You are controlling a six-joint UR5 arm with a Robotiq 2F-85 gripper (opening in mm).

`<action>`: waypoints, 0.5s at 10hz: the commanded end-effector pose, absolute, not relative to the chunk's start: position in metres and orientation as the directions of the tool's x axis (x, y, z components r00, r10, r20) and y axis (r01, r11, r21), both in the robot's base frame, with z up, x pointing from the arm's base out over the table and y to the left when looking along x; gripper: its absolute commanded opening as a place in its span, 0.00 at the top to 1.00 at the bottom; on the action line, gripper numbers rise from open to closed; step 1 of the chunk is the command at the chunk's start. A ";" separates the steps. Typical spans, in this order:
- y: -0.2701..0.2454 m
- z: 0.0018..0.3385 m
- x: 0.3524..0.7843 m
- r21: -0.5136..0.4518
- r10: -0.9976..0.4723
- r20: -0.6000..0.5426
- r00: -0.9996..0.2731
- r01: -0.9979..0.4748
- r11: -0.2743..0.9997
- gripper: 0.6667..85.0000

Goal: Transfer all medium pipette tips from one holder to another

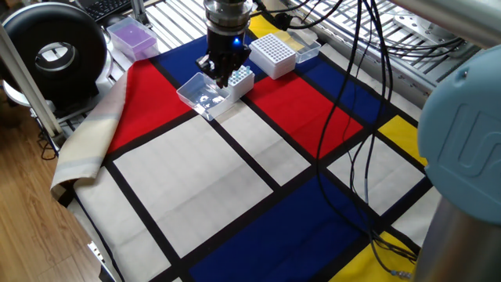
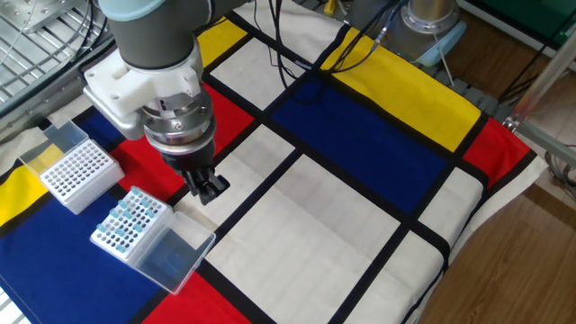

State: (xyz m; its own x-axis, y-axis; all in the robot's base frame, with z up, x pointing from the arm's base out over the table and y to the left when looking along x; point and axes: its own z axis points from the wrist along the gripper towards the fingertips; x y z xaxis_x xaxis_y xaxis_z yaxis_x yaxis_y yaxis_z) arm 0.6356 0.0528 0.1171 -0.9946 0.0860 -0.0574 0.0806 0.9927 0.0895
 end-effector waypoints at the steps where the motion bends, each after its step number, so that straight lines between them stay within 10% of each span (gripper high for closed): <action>1: 0.073 0.107 0.678 0.128 0.067 -0.055 -0.996 0.060 0.990 0.65; 5: 0.077 0.084 0.726 0.132 0.066 -0.093 -0.993 0.053 0.990 0.66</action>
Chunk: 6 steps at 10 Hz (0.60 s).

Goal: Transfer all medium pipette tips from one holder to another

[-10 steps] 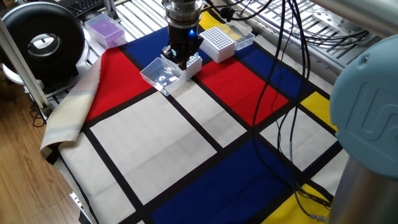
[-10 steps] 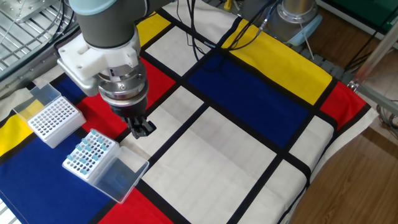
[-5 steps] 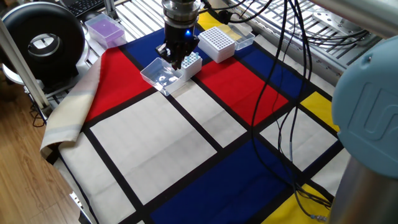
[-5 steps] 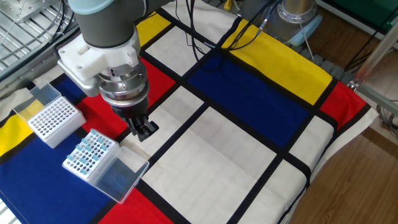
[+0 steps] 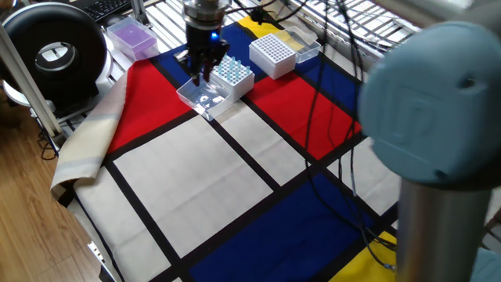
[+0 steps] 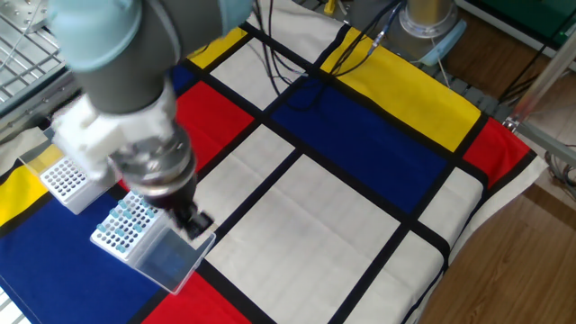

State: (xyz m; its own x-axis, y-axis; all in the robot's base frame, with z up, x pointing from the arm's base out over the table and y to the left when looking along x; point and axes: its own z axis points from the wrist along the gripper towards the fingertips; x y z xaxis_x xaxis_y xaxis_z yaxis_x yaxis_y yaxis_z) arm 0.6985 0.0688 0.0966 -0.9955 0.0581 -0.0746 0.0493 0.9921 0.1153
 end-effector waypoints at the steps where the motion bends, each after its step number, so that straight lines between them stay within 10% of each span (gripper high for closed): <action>1: 0.077 0.081 0.727 0.125 0.077 -0.089 -0.993 0.066 0.990 0.68; 3: 0.083 0.079 0.728 0.133 0.162 -0.082 -0.983 0.150 0.980 0.99; 6: 0.078 0.080 0.738 0.130 0.249 -0.111 -0.962 0.234 0.963 0.99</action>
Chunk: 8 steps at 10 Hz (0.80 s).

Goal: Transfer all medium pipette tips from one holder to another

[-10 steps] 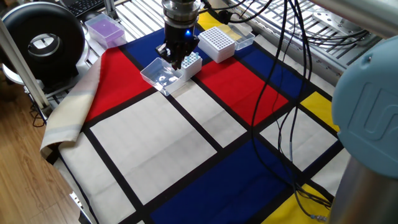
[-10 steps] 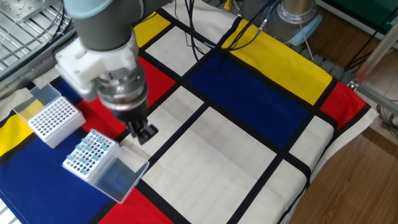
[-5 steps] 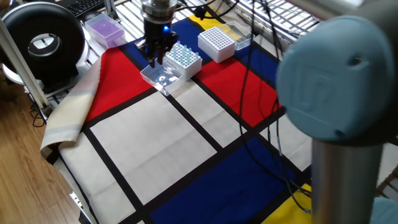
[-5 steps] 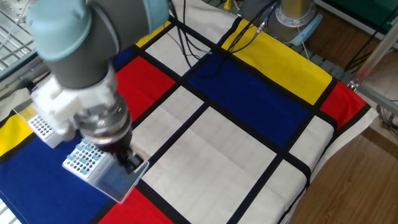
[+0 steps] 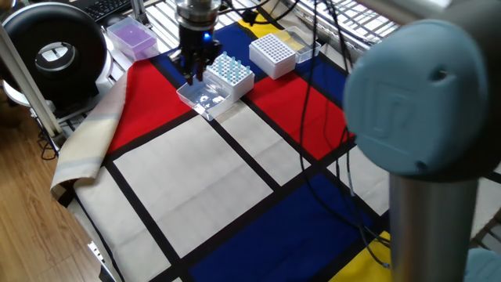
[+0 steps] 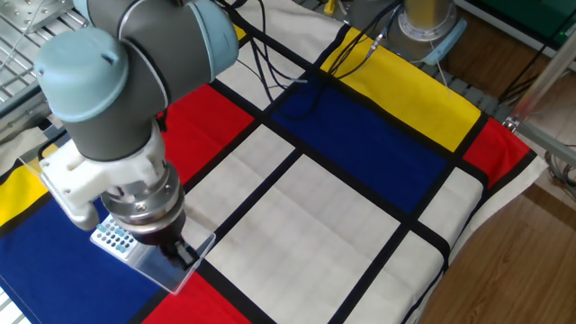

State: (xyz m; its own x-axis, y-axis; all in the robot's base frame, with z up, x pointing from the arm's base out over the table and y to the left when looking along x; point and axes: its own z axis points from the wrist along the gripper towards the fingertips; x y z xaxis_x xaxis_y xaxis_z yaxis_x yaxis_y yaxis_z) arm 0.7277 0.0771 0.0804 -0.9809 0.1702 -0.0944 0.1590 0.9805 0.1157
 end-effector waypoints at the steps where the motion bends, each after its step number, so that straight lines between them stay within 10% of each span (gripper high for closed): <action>1: 0.073 0.079 0.738 0.113 0.278 -0.113 -0.954 0.265 0.958 0.99; 8: 0.042 0.080 0.745 0.019 0.342 -0.172 -0.924 0.344 0.939 0.99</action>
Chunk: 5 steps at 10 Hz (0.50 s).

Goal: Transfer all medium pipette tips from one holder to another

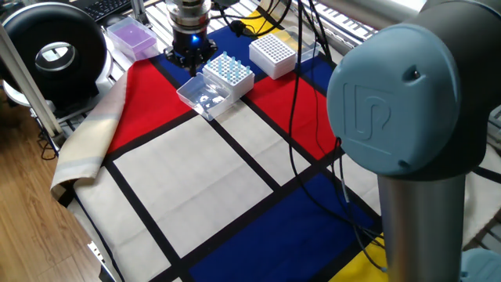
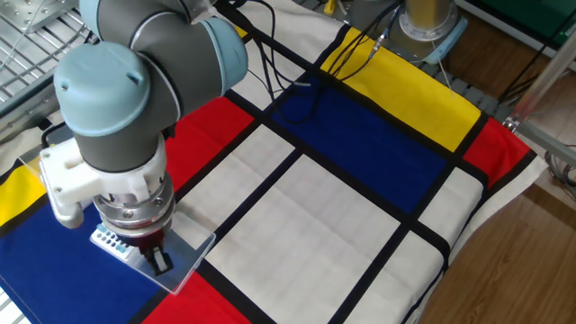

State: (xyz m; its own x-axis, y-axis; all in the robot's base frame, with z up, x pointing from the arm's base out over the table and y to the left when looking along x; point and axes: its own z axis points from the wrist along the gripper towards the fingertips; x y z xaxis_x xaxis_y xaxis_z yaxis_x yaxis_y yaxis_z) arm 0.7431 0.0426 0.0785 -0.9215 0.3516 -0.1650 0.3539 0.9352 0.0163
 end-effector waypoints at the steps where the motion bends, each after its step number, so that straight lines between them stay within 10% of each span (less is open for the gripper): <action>1: 0.040 0.079 0.737 0.000 0.319 -0.145 -0.937 0.322 0.947 0.99; 5: 0.004 0.083 0.710 0.012 0.228 -0.103 -0.968 0.228 0.974 0.99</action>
State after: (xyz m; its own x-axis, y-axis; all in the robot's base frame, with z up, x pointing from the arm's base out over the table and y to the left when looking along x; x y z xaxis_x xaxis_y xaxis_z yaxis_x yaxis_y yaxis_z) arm 0.7234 0.0247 0.0796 -0.9538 0.2748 -0.1217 0.2773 0.9608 -0.0038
